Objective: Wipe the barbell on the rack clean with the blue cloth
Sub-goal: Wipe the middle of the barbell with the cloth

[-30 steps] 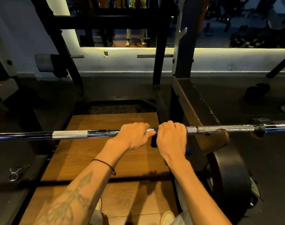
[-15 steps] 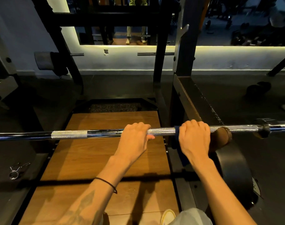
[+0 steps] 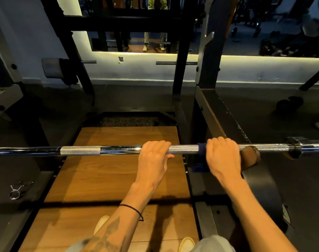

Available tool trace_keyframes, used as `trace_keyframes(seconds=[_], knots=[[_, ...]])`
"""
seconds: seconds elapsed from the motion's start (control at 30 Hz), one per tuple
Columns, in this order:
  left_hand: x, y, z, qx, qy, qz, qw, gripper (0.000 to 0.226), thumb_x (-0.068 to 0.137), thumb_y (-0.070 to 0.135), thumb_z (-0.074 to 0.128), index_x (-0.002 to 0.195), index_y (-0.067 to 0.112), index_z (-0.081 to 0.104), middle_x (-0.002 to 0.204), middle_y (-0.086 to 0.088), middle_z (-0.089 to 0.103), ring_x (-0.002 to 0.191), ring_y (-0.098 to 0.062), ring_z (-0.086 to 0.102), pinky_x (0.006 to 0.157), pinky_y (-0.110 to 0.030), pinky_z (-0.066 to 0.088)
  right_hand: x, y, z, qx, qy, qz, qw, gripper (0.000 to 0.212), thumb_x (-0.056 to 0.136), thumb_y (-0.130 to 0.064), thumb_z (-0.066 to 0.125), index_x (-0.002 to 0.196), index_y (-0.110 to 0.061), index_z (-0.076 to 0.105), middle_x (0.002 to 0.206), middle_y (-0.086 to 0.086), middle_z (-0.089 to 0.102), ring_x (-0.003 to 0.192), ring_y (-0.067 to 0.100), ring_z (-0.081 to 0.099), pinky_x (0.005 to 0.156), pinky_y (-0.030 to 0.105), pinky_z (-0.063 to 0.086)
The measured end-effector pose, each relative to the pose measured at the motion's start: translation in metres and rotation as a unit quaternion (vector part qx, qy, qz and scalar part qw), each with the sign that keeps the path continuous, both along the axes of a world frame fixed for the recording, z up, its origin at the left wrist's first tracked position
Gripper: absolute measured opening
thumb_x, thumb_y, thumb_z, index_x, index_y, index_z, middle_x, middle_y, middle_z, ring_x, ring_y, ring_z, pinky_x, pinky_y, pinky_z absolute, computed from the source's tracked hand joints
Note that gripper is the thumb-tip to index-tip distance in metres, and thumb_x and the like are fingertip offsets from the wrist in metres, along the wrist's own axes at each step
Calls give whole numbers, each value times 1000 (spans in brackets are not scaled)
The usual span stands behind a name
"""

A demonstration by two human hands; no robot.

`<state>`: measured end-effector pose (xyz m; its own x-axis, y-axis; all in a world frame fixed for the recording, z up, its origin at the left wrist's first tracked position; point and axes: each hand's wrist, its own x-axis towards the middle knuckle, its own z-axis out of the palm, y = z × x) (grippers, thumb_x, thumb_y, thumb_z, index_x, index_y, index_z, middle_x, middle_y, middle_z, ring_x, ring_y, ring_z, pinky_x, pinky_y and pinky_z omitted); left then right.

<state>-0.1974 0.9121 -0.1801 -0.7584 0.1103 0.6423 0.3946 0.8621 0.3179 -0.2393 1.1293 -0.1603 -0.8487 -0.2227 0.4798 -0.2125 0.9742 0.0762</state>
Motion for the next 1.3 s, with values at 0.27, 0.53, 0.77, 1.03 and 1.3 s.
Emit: trace_keyframes(seconds=[0.27,0.53,0.77,1.03,1.3], knots=[[2,7,7,-21,-32,41,998,37,78,23,82,111,18,65,101,2,65,92,-17,61,86,-31,45,8,-61,-11,-71,-20,-51,996,29,99,-33,29,74,-26,40,74,-4,38,68,19,31,71,37,22],[-47,-28,76,-112,-492,-28,863,62,90,59,59,136,18,53,128,-3,62,112,-21,60,96,-37,48,22,-73,-24,-123,-5,31,992,31,103,-32,32,92,-21,59,87,-3,53,80,16,45,83,34,35],[-33,-32,52,-167,-384,-10,908,51,89,75,37,102,30,57,87,8,63,82,-16,61,74,-35,49,15,-45,-9,-71,48,127,988,26,99,-26,40,79,-20,56,75,-3,51,65,22,47,65,39,38],[-7,-22,0,-151,-26,68,986,33,89,52,60,102,22,62,86,5,55,73,-16,47,68,-32,32,1,3,-4,-102,0,-35,994,35,97,-30,31,69,-21,50,70,7,56,68,32,53,71,46,37],[12,-14,-9,-28,-23,38,999,33,90,23,61,120,12,59,116,-5,61,109,-21,54,102,-36,39,17,-103,-1,37,-16,46,998,24,96,-33,49,74,-24,51,74,2,53,65,22,44,64,40,31]])
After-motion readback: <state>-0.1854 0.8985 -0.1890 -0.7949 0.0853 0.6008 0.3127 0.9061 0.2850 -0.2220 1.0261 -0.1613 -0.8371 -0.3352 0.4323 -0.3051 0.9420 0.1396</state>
